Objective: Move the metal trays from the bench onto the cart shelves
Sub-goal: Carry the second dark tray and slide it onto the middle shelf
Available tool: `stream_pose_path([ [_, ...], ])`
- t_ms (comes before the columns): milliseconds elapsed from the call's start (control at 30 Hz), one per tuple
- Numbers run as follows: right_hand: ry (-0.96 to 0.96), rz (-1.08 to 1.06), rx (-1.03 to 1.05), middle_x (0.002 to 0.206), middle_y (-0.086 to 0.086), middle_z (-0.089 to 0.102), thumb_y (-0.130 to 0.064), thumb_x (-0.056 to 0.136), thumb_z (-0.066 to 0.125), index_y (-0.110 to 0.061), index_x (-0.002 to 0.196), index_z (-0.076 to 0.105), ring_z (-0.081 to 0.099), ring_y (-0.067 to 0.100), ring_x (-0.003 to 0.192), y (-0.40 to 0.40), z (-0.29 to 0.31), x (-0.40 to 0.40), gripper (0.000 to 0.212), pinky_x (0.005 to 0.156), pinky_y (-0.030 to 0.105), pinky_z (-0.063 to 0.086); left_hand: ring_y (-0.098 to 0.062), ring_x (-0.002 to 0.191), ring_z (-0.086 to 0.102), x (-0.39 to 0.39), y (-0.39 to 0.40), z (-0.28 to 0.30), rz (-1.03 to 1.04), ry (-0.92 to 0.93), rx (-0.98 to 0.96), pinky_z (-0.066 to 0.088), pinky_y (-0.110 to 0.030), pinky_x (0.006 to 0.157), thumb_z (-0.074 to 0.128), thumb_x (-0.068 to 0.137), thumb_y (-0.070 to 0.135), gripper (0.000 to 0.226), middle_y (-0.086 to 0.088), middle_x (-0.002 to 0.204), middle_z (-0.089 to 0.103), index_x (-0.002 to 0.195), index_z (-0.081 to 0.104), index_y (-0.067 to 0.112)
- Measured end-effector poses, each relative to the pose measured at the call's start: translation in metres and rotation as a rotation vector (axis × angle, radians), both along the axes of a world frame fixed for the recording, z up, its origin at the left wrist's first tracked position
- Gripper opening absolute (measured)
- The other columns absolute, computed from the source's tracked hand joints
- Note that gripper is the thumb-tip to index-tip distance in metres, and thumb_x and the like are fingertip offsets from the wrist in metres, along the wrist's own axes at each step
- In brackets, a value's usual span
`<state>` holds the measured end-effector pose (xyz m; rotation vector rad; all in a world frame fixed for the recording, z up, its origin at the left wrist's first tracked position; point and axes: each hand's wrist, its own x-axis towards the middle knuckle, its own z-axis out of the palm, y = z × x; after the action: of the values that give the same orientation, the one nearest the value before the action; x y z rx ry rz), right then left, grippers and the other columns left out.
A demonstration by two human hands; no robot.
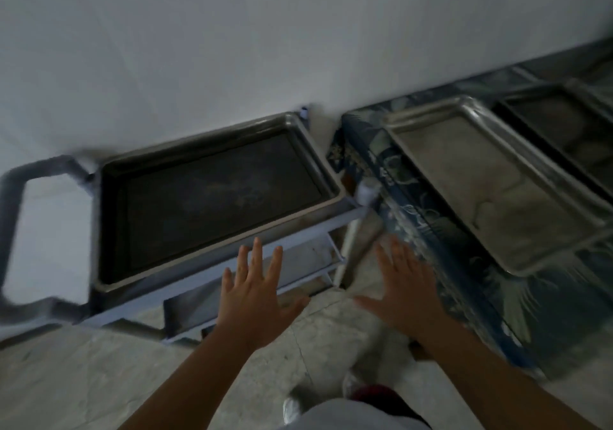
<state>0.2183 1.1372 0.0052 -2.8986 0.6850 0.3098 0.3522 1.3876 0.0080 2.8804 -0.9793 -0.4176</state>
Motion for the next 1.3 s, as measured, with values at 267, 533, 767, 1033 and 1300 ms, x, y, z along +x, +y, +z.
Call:
stream_pose_path([
  [267, -0.077, -0.406, 0.004, 0.165, 0.004, -0.014, -0.103, 0.056, 0.009, -0.032, 0.155, -0.01, -0.008, 0.026, 0.15, -0.088, 0.025, -0.124, 0.123, 0.117, 0.058, 0.01, -0.031, 0.151, -0.024, -0.058, -0.139, 0.018, -0.383, -0.007, -0.118, 0.001, -0.058, 0.121, -0.001, 0.071, 0.096, 0.102, -0.004, 0.164, -0.027, 0.155, -0.019, 0.039],
  [533, -0.099, -0.652, 0.042, 0.16, -0.002, -0.029, -0.104, 0.054, 0.01, -0.036, 0.151, -0.019, -0.016, 0.023, 0.149, -0.146, 0.038, -0.272, 0.121, 0.116, 0.058, 0.006, -0.03, 0.153, -0.02, -0.182, -0.284, 0.033, -0.657, -0.019, -0.075, 0.005, -0.058, 0.122, 0.003, 0.071, 0.096, 0.106, -0.004, 0.166, -0.025, 0.158, -0.014, 0.037],
  [767, -0.105, -0.862, 0.02, 0.16, -0.001, -0.029, -0.101, 0.059, 0.012, -0.035, 0.153, -0.013, -0.021, 0.022, 0.148, -0.196, 0.039, -0.424, 0.118, 0.117, 0.058, 0.0, -0.027, 0.154, -0.015, -0.316, -0.404, 0.038, -0.907, -0.031, -0.09, 0.007, -0.055, 0.122, 0.006, 0.072, 0.092, 0.103, -0.005, 0.168, -0.019, 0.158, -0.012, 0.038],
  [1033, -0.107, -1.071, 0.016, 0.153, -0.004, -0.037, -0.102, 0.059, 0.009, -0.035, 0.151, -0.016, -0.025, 0.02, 0.146, -0.256, 0.022, -0.532, 0.116, 0.117, 0.059, -0.003, -0.03, 0.155, -0.01, -0.403, -0.518, 0.029, -1.056, -0.075, -0.094, 0.014, -0.056, 0.121, 0.007, 0.074, 0.093, 0.105, -0.006, 0.169, -0.016, 0.16, -0.006, 0.035],
  [1300, -0.059, -1.124, 0.05, 0.153, -0.005, -0.038, -0.103, 0.056, 0.006, -0.038, 0.15, -0.017, -0.031, 0.018, 0.142, -0.378, -0.001, -0.567, 0.116, 0.116, 0.059, -0.004, -0.029, 0.154, -0.016, -0.42, -0.659, 0.014, -1.072, -0.051, -0.05, 0.01, -0.057, 0.123, -0.004, 0.068, 0.097, 0.111, -0.005, 0.168, -0.021, 0.16, -0.012, 0.034],
])
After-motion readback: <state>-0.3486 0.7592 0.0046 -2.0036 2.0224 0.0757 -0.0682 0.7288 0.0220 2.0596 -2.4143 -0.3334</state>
